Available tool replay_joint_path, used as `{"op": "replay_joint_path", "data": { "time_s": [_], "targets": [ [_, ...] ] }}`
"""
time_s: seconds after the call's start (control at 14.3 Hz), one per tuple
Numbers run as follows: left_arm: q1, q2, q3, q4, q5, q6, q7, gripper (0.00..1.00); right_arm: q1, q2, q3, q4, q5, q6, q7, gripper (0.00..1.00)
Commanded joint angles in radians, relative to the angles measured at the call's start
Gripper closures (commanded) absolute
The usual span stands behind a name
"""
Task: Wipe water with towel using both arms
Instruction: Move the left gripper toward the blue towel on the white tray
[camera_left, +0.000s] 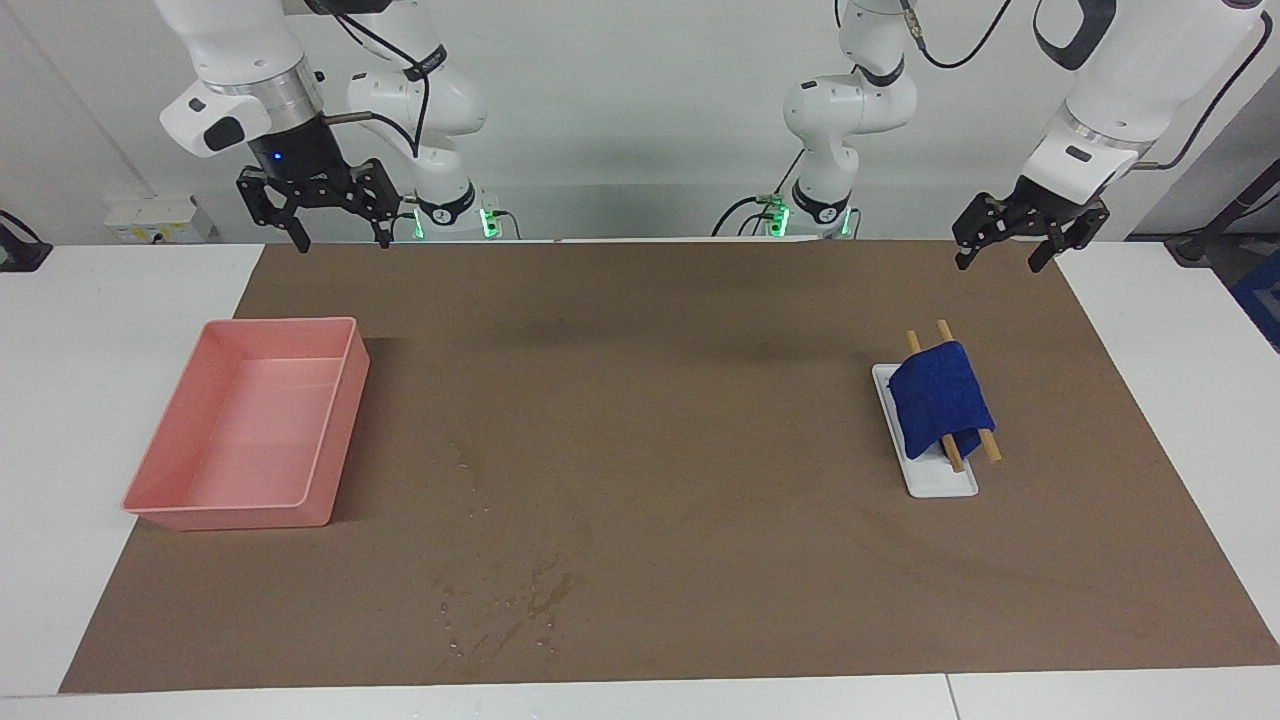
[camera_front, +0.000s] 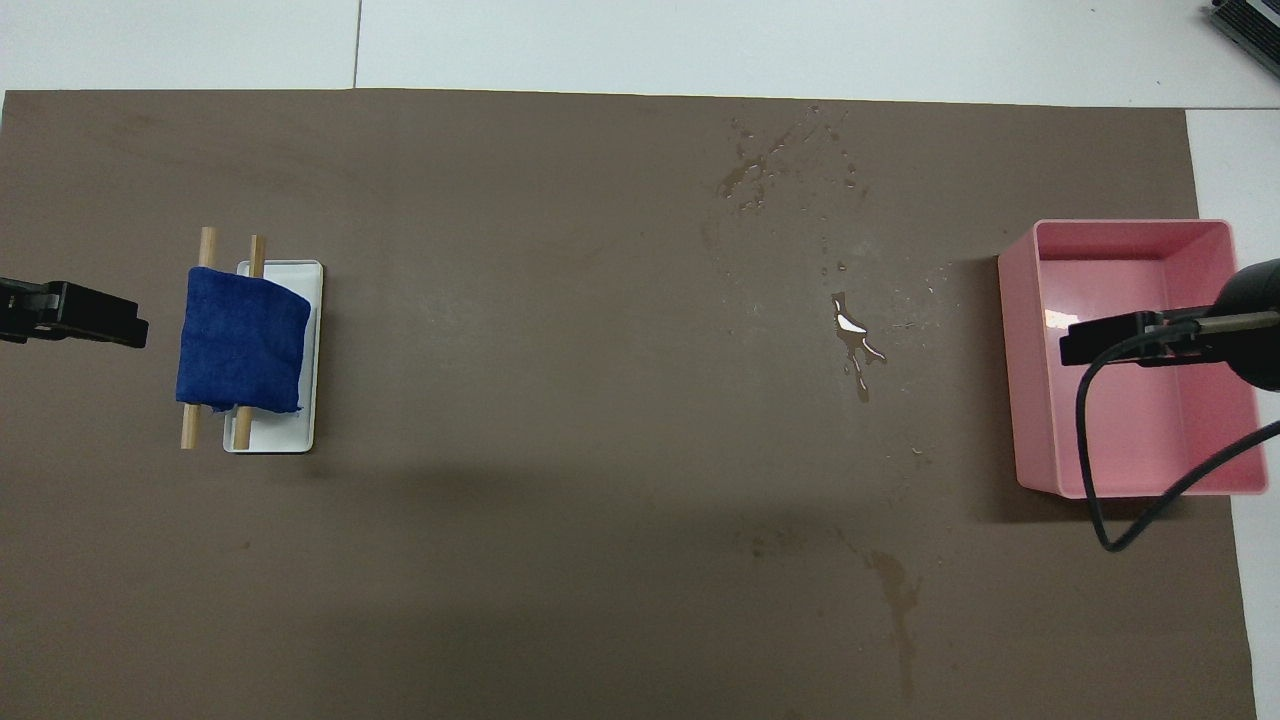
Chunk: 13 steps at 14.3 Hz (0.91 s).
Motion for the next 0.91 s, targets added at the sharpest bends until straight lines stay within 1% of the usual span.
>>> {"op": "replay_joint_path", "data": {
  "time_s": [0.0,0.21,0.42,0.63,0.84],
  "targets": [
    [0.006,-0.023,-0.004,-0.027,0.008,0.017,0.003,0.0,-0.01,-0.015,0.005,-0.017,-0.001,0.002,0.0,0.0],
    [0.007,-0.025,-0.004,-0.035,0.008,0.029,0.015,0.0,-0.01,-0.015,0.005,-0.017,-0.001,0.002,0.0,0.0],
    [0.007,-0.037,-0.002,-0.093,0.008,0.165,0.006,0.0,-0.01,-0.022,0.005,-0.017,-0.001,-0.001,0.001,0.0],
    [0.012,-0.042,-0.001,-0.194,0.009,0.321,0.002,0.0,-0.004,-0.025,0.007,-0.017,-0.001,0.002,-0.005,0.0],
    [0.036,-0.014,-0.001,-0.268,0.009,0.461,0.0,0.0,0.003,-0.041,0.01,-0.052,-0.001,0.02,-0.01,0.0]
  ]
}}
